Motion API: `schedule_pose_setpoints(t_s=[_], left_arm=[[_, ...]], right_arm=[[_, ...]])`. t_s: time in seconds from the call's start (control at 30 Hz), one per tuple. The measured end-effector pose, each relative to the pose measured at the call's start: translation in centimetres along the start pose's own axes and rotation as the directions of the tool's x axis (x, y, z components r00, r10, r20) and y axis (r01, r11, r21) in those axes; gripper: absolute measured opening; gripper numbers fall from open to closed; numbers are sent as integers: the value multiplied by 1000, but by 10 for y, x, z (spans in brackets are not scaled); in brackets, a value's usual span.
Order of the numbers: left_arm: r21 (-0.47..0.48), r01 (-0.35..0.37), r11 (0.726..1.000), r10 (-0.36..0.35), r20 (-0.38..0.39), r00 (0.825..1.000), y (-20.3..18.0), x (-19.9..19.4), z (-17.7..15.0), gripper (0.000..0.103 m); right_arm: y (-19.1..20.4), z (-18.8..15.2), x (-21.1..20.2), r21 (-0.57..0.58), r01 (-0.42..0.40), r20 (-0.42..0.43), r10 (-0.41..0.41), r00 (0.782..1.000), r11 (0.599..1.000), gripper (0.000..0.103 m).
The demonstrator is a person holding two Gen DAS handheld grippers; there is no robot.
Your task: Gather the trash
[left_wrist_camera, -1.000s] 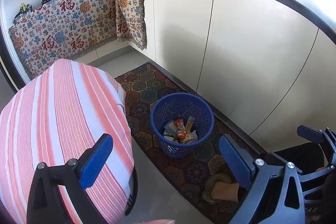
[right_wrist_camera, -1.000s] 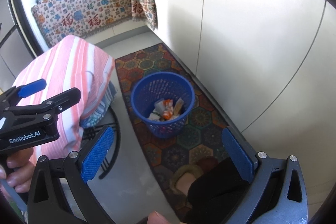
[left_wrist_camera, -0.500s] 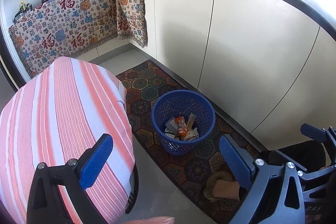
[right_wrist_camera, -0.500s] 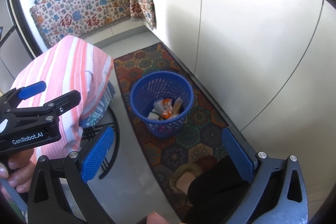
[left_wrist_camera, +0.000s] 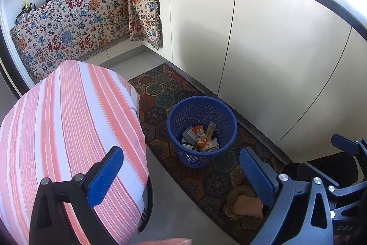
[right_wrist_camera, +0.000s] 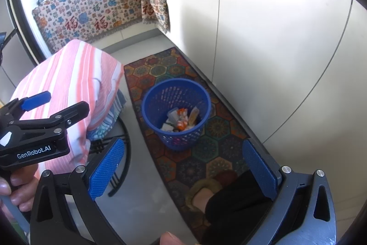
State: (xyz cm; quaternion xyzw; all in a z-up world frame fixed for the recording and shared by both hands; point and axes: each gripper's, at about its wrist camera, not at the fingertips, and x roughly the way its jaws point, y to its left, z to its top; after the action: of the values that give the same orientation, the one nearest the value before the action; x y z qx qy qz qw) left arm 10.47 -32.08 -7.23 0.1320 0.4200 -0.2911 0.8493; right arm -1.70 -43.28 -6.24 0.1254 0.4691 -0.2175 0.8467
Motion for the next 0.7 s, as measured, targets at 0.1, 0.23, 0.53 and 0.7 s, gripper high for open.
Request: schedule_pose_setpoints(t_s=[0.1,0.23,0.53,0.7], left_arm=[[2,-3,1000,3,-3,1000,-1,1,0,103],[0,-6,1000,6,-10,1000,-2,3,0,103],[0,-12,1000,12,-12,1000,-1,3,1,103],[3,-12,1000,12,-13,1000,-1,4,0,103]], right_arm=[[0,0,0,1,5,-1,-5,1000,1000,103],[1,1,0,3,5,-4,-5,1000,1000,103],[-1,0,0,6,3,-5,-3,1000,1000,103],[-1,0,0,7,2,-7,-2,1000,1000,103]])
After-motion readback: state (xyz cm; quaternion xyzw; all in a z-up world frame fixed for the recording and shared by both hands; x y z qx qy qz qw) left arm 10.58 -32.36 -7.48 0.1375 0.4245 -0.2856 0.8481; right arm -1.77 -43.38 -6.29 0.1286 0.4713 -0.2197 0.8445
